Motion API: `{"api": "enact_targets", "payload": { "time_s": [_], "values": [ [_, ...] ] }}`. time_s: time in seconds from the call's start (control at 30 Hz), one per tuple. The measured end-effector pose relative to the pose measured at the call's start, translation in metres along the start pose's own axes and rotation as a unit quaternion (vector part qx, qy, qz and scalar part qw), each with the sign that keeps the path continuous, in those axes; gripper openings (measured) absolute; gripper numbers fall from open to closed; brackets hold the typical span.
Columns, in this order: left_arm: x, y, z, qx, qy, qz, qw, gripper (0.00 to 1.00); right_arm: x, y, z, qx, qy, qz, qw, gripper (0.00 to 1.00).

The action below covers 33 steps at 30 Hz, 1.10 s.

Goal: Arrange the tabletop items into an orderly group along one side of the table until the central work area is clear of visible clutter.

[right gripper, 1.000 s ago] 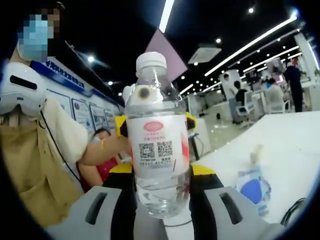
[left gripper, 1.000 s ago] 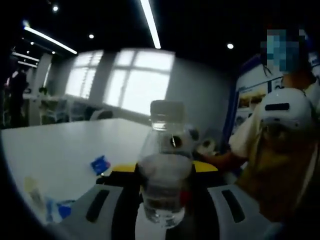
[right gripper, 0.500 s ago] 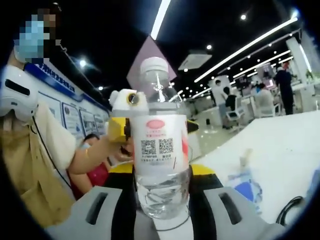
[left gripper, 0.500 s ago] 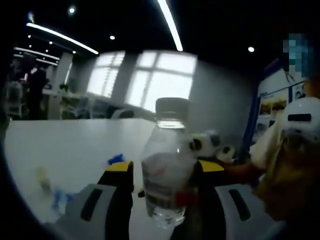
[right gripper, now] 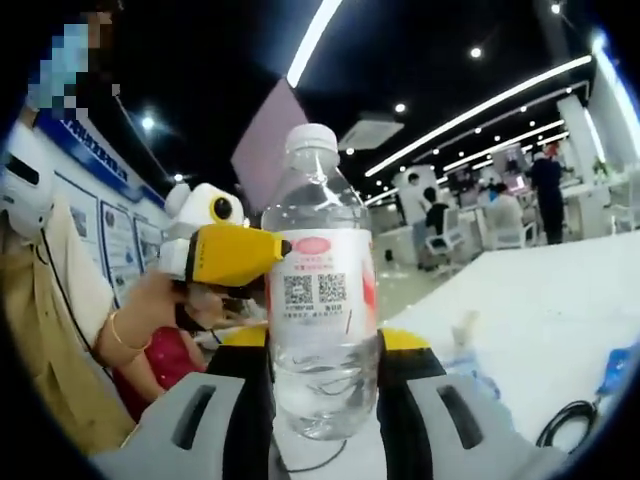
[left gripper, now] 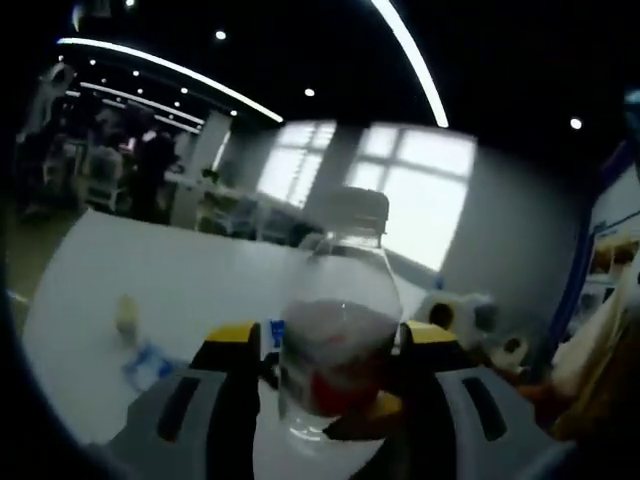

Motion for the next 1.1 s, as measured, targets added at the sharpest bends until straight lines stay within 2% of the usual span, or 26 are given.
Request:
{"api": "enact_targets", "payload": {
  "time_s": [0.13, 0.3, 0.4, 0.63, 0.87, 1.0, 1.1],
  "values": [
    [-0.002, 0.003, -0.007, 0.013, -0.038, -0.001, 0.9992, 0.49, -0.003, 0.0, 0.004, 0.023, 0.023, -0.006, 0.9995, 0.38],
    [-0.003, 0.004, -0.008, -0.003, -0.062, 0.0, 0.9981, 0.46, -0.005, 0.003, 0.007, 0.043, 0.045, -0.015, 0.9979, 0.38],
    [-0.002, 0.002, -0.01, 0.005, -0.071, 0.011, 0.9974, 0.42, -0.007, 0.004, 0.008, 0.052, 0.053, -0.018, 0.9971, 0.38],
    [0.001, 0.0, -0.017, 0.015, -0.11, 0.026, 0.9935, 0.41, -0.012, 0.007, 0.008, 0.077, 0.074, -0.026, 0.994, 0.38],
    [0.006, -0.002, -0.024, 0.004, -0.16, 0.041, 0.9863, 0.4, -0.021, 0.008, 0.008, 0.062, 0.097, -0.015, 0.9933, 0.39],
    [0.008, -0.003, -0.027, -0.027, -0.169, 0.03, 0.9848, 0.38, -0.026, 0.011, 0.008, 0.048, 0.105, -0.012, 0.9933, 0.4],
    [0.011, -0.003, -0.028, -0.035, -0.175, 0.029, 0.9836, 0.38, -0.029, 0.012, 0.006, 0.031, 0.104, -0.011, 0.994, 0.41]
  ]
}}
Point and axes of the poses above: the point that each gripper's makers call its tool centre point, and the gripper's own axes: x roughly backward along the fingers, z roughly to its right, y roughly out of its underside, the point moved 2 cm from there along x, roughly backward along the fingers, and after that the axes turned 2 degrees about -z, right-handed, at the moved point
